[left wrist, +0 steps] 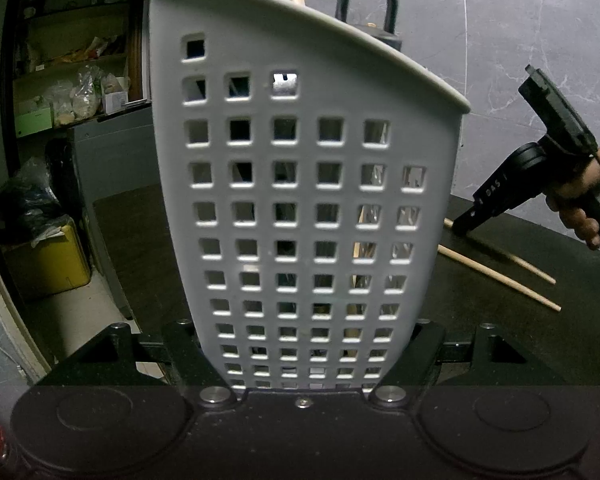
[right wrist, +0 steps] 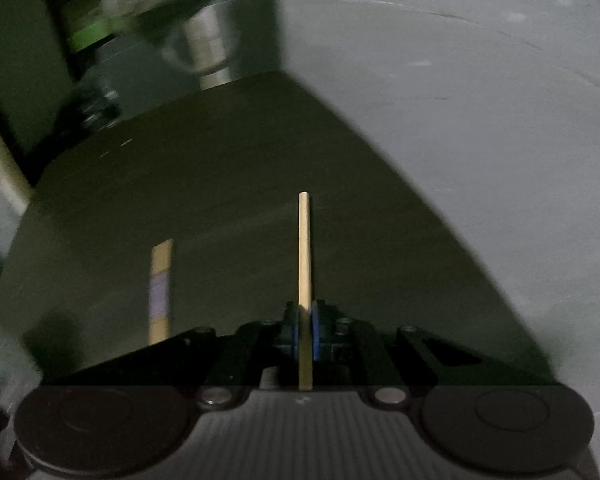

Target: Organize utensils

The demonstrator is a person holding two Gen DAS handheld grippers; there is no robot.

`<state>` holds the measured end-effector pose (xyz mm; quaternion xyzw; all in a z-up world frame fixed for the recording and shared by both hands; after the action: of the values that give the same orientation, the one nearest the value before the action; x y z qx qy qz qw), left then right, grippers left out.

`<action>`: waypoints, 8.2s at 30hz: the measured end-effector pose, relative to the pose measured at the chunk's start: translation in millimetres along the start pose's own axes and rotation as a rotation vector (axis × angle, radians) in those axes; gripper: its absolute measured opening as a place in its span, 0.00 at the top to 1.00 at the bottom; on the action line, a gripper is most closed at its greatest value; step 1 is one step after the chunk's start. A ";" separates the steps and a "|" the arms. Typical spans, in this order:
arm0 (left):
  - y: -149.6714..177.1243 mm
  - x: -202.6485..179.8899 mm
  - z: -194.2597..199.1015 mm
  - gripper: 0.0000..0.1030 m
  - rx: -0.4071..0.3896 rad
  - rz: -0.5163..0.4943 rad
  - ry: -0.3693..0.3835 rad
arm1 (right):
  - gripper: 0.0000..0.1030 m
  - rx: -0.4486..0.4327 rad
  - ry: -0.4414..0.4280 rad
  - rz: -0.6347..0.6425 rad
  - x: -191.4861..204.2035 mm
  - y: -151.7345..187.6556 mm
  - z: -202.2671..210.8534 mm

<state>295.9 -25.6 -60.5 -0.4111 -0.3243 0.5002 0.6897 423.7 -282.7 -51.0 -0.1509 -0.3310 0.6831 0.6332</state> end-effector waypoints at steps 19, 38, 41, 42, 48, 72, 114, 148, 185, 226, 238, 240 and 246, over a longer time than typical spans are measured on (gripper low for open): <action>-0.2 -0.3 0.3 0.27 0.000 0.001 -0.001 | 0.90 0.057 -0.065 0.197 61.8 13.4 8.6; -0.8 -0.3 1.1 0.27 0.003 0.005 -0.005 | 0.31 0.043 -0.119 0.158 68.7 0.0 -9.9; -1.1 -0.6 1.1 0.27 0.004 0.006 -0.006 | 0.31 0.042 -0.094 0.178 71.8 -0.1 -13.2; -1.1 -0.7 1.0 0.27 0.004 0.006 -0.007 | 0.32 0.040 -0.088 0.184 72.9 0.1 -14.0; -1.2 -0.7 1.1 0.27 0.004 0.006 -0.007 | 0.51 0.030 -0.057 0.238 81.6 5.4 -11.6; -1.3 -3.3 0.5 0.27 0.003 0.009 -0.007 | 0.85 0.091 -0.160 0.314 126.7 72.4 31.2; -1.2 -3.1 0.8 0.27 0.001 0.011 -0.006 | 0.79 0.090 -0.144 0.323 126.4 74.5 29.4; 0.2 -5.3 2.1 0.27 -0.001 0.012 -0.005 | 0.84 0.205 -0.156 0.387 140.4 55.5 9.4; -1.2 -2.3 0.4 0.27 -0.001 0.018 -0.004 | 0.87 0.231 -0.149 0.414 144.9 51.6 2.4; -0.4 -1.3 0.3 0.27 -0.005 0.013 -0.017 | 0.87 -0.301 -0.386 0.163 87.2 56.6 110.7; -0.3 -1.4 0.4 0.27 -0.006 0.012 -0.022 | 0.87 -0.446 -0.436 0.149 90.9 54.2 130.0; -0.3 -1.5 0.4 0.27 -0.006 0.012 -0.022 | 0.87 -0.466 -0.445 0.146 92.2 53.5 131.5; -0.4 -1.6 0.3 0.27 -0.006 0.012 -0.024 | 0.87 -0.522 -0.464 0.145 95.8 50.7 138.9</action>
<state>295.3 -27.1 -60.1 -0.4089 -0.3314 0.5081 0.6818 283.4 -225.4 38.9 -0.1715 -0.6179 0.6349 0.4310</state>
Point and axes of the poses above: each gripper's, at about its wrist camera, not at the fingertips, and z roughly against the way its jaws point, x to its left, y to its underside, the point moved 6 cm from there along -z, roughly the way its jaws point, and after that the axes turned 5 degrees about -y, right-handed, at the moved point
